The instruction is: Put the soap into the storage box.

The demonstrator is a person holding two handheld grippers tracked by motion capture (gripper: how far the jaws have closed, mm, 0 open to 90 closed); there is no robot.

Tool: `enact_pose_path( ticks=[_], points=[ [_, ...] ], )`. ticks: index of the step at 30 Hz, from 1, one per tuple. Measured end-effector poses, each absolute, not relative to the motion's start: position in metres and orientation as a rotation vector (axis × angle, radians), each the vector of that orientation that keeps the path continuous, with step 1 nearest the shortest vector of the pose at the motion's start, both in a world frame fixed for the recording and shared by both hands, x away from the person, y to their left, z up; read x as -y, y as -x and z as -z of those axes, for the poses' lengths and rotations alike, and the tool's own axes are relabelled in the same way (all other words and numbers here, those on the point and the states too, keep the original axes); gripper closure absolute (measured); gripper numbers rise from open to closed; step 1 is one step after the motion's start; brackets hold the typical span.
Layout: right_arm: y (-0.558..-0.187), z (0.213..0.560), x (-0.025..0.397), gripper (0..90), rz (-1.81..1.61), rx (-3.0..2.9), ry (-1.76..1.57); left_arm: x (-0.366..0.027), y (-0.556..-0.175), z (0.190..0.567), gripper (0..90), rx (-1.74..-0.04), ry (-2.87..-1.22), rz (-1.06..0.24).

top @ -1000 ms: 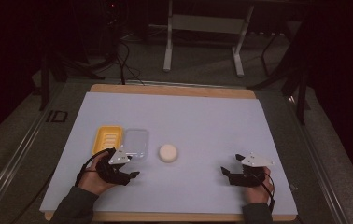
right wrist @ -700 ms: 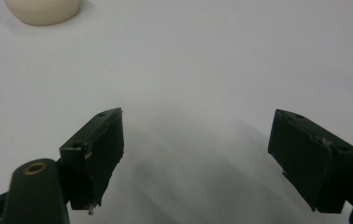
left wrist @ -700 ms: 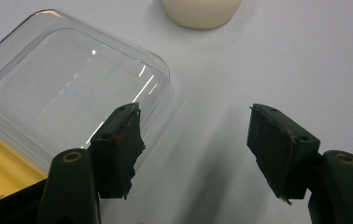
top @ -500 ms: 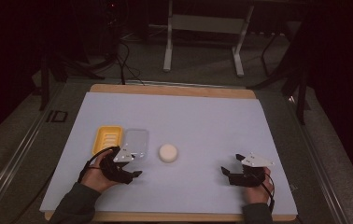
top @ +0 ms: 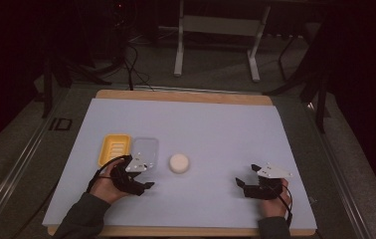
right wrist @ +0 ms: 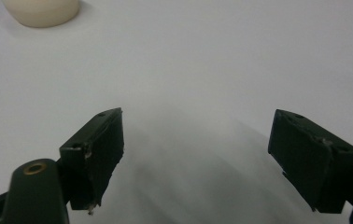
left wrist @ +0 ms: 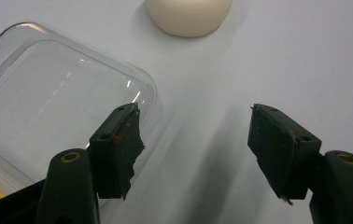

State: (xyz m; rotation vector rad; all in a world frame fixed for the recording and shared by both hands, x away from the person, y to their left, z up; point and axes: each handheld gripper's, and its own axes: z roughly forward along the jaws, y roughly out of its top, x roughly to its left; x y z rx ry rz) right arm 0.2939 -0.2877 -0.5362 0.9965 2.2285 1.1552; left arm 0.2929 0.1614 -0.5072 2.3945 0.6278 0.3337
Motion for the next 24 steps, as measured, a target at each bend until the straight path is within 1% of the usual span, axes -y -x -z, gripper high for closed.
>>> enact_pose_path(
  ticks=[24],
  points=[
    [-0.2937,0.5362,0.2874,18.1,-1.152,-2.23,-0.996,-0.1552,-0.3018,0.4986,34.4,-0.606,-2.415,-0.343]
  ],
)
